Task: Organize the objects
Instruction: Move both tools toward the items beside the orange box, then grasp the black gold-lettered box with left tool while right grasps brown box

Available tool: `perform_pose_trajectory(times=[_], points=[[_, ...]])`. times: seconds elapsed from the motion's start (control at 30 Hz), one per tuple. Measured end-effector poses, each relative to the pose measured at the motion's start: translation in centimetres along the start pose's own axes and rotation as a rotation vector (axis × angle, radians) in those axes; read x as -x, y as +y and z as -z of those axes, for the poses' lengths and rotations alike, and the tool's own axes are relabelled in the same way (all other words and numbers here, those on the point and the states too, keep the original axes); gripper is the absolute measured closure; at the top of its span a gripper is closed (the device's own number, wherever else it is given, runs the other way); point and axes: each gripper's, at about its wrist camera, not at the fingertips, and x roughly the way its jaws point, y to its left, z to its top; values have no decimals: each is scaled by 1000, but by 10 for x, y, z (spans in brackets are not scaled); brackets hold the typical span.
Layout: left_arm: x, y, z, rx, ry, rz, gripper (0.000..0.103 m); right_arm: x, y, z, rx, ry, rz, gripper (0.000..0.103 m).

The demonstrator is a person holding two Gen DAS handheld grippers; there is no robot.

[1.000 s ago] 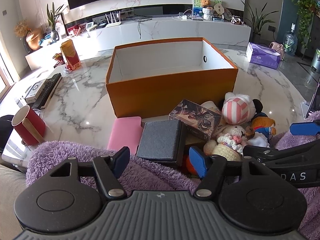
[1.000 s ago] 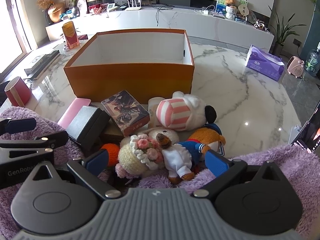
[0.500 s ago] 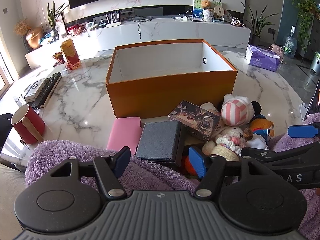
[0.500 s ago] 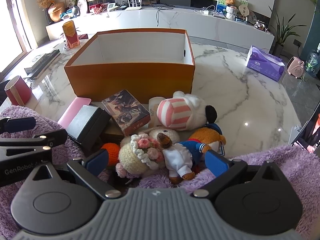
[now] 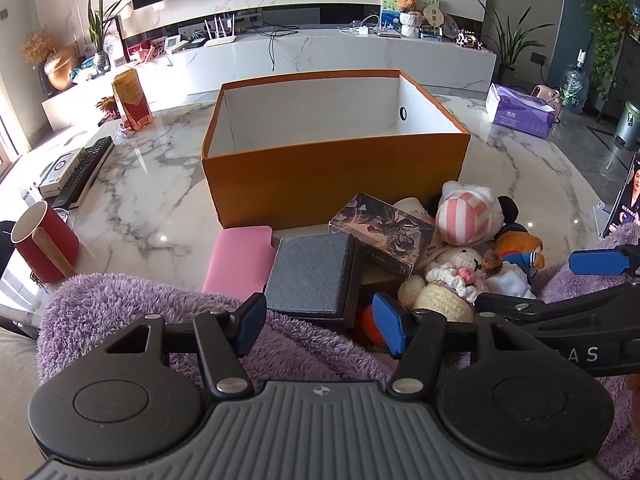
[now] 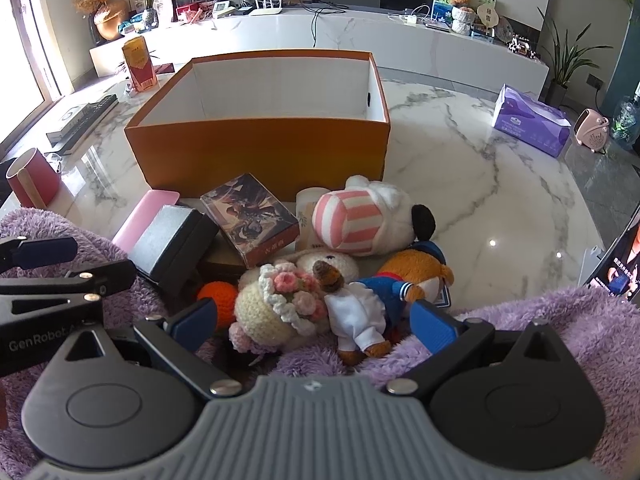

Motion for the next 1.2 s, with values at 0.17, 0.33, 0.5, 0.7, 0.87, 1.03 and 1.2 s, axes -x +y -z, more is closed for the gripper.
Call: perform_pose_trajectory(times=[0.17,0.33,0.5,0.7,0.87,1.03,1.2], points=[[-7,5,0,10,30,56,34,-8,-5,0,-18,31,-39,1],[-17,6,-4,-3,68,115,47,-17,-13,-4,-33,56,-80,18],[-31,10,-17,-5,90,137,46,-32,-16,-21,-18,80,-168,37],[-58,7,-22,-91,142,117,40,-51,-1,-50,71,89,-226,49],[-73,-7,-19,-172,138,81,36,-73,14,-68,120,113,-250,53],[-86,-14,-17,-250,146,16,31,-93,27,-74,178,137,-270,53],[-96,-9,-18,-261,167,-6,24,-100,36,-76,265,117,-272,51]])
